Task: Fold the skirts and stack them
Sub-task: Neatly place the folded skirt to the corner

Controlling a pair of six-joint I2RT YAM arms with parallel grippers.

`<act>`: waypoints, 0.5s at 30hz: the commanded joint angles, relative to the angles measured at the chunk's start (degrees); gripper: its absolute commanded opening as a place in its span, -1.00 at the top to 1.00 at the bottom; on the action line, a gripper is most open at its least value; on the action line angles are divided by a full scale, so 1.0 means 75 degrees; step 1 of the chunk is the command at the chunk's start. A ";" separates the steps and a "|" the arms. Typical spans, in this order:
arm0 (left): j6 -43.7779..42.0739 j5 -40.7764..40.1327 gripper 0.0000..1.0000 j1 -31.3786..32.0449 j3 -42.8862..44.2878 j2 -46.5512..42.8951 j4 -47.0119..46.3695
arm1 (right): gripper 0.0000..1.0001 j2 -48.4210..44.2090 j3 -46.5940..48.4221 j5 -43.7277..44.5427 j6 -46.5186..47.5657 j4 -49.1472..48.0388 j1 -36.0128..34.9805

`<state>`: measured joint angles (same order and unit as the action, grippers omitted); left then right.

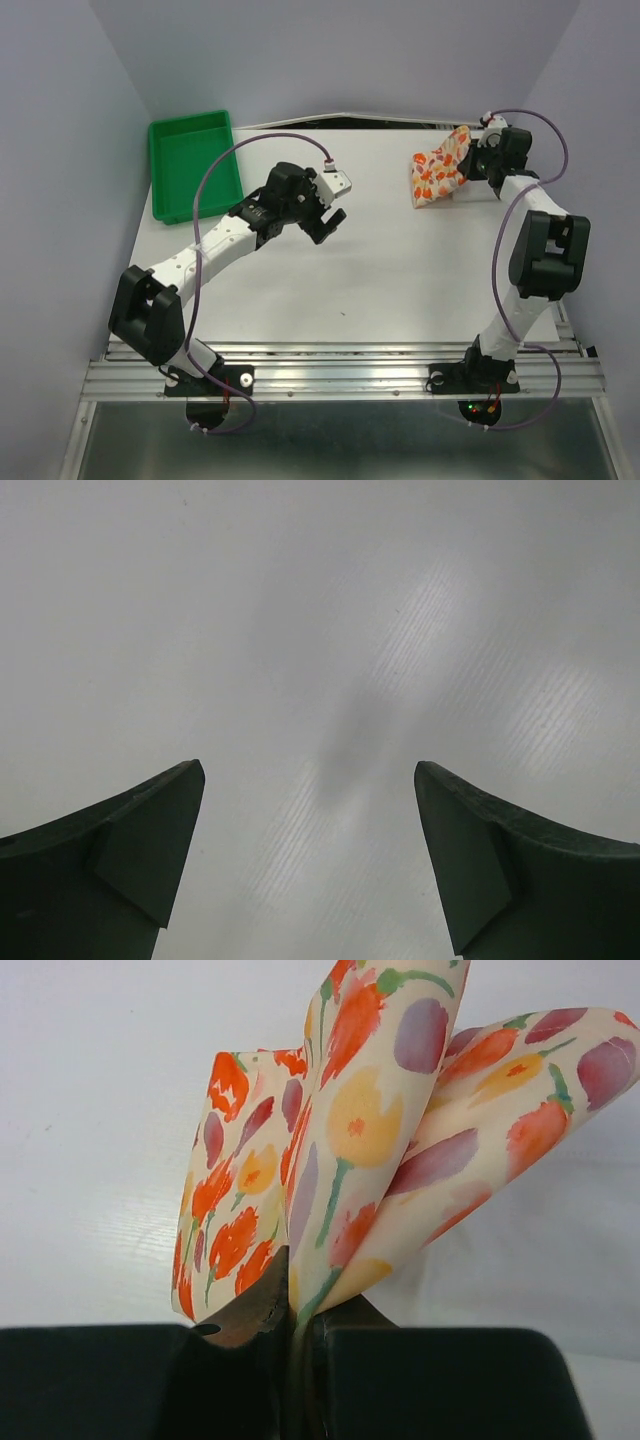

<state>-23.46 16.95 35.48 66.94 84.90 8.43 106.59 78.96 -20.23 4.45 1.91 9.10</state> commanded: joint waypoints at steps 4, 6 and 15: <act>-0.0082 0.0201 -0.97 -0.0056 0.0157 -0.0129 0.0048 | 0.99 0.0144 0.0827 -0.1052 0.0859 0.0471 0.0496; -0.0082 0.0213 -0.97 -0.0056 0.0157 -0.0129 0.0072 | 0.99 0.0179 0.0886 -0.1216 0.0918 0.0483 0.0591; -0.0141 0.0248 -0.97 -0.0067 0.0321 0.0011 0.0200 | 0.99 0.0320 0.1167 -0.1159 0.1352 0.0460 0.0837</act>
<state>-23.62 17.61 35.14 66.98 85.03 9.72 108.38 83.81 -28.49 11.70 7.53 14.74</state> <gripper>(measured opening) 0.985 0.101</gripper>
